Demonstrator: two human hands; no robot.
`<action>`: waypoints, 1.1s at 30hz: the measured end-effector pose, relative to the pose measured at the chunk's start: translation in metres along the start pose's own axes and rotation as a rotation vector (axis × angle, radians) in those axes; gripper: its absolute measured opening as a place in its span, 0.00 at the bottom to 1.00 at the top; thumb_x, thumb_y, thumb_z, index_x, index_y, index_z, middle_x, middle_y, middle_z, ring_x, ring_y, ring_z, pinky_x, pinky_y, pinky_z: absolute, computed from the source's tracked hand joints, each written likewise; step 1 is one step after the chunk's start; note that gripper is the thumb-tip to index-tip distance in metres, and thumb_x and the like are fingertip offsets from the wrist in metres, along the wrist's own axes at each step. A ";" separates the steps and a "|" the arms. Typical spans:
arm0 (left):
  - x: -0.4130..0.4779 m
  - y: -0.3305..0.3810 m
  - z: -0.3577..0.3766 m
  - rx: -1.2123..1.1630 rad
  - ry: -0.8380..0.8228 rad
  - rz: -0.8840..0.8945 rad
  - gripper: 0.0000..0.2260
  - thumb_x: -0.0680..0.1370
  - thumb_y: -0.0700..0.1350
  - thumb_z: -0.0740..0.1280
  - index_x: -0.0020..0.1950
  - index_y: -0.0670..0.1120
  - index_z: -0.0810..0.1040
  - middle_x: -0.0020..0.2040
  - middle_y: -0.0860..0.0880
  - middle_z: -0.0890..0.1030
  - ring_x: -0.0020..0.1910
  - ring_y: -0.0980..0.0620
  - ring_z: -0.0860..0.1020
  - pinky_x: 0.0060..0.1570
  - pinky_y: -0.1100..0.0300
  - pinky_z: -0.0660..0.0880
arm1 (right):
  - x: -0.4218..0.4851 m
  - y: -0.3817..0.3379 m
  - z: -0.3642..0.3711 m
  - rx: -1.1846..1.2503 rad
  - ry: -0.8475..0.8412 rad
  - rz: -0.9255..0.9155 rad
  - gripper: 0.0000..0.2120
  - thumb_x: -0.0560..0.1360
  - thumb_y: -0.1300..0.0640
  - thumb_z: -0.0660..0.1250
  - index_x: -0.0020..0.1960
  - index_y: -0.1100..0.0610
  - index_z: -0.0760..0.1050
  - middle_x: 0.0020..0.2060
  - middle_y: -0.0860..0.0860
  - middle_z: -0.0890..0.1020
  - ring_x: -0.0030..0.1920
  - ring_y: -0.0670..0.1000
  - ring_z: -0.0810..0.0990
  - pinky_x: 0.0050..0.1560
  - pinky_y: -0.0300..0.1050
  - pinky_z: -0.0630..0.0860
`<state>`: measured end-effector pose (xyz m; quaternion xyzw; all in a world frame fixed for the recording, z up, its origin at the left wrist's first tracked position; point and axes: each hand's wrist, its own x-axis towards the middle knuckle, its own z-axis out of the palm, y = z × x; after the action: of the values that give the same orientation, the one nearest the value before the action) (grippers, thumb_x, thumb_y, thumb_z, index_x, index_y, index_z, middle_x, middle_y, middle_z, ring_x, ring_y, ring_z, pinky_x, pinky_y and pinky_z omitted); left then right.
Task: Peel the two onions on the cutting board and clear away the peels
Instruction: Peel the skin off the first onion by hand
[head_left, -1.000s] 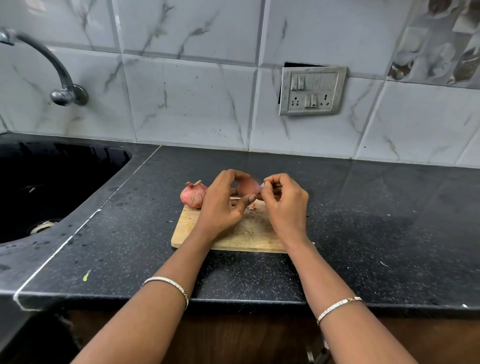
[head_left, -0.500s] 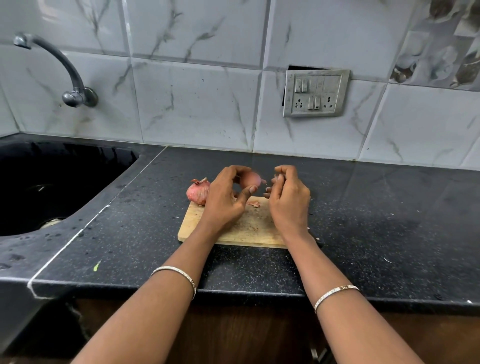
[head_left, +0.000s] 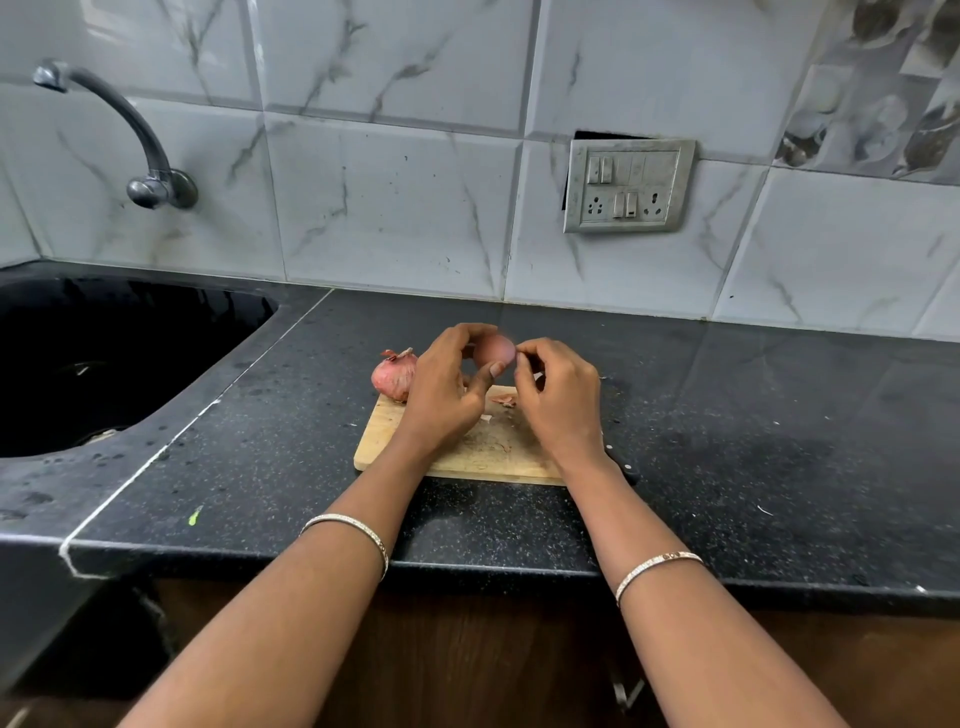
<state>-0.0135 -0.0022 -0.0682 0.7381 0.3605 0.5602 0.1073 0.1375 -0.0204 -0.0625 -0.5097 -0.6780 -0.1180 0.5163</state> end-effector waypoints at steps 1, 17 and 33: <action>0.000 0.000 0.000 0.002 0.000 0.003 0.18 0.79 0.46 0.72 0.67 0.42 0.76 0.60 0.49 0.81 0.57 0.54 0.79 0.56 0.51 0.80 | 0.000 0.000 0.000 -0.002 0.001 0.003 0.04 0.79 0.60 0.67 0.49 0.58 0.81 0.42 0.50 0.84 0.40 0.48 0.80 0.40 0.45 0.77; 0.000 0.004 -0.002 0.032 -0.019 0.006 0.17 0.79 0.43 0.73 0.67 0.43 0.77 0.60 0.50 0.82 0.58 0.56 0.79 0.58 0.72 0.72 | -0.001 0.000 0.003 0.032 0.033 0.013 0.03 0.80 0.60 0.66 0.48 0.58 0.78 0.41 0.50 0.82 0.39 0.46 0.78 0.39 0.39 0.70; 0.002 0.004 -0.001 -0.055 -0.015 -0.059 0.18 0.75 0.49 0.71 0.63 0.46 0.80 0.56 0.53 0.84 0.54 0.57 0.82 0.57 0.60 0.79 | -0.002 -0.005 0.000 -0.029 0.052 0.022 0.08 0.79 0.66 0.64 0.56 0.62 0.78 0.48 0.54 0.84 0.47 0.52 0.82 0.46 0.47 0.79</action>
<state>-0.0128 -0.0042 -0.0641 0.7281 0.3660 0.5607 0.1467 0.1334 -0.0234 -0.0625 -0.5215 -0.6569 -0.1352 0.5274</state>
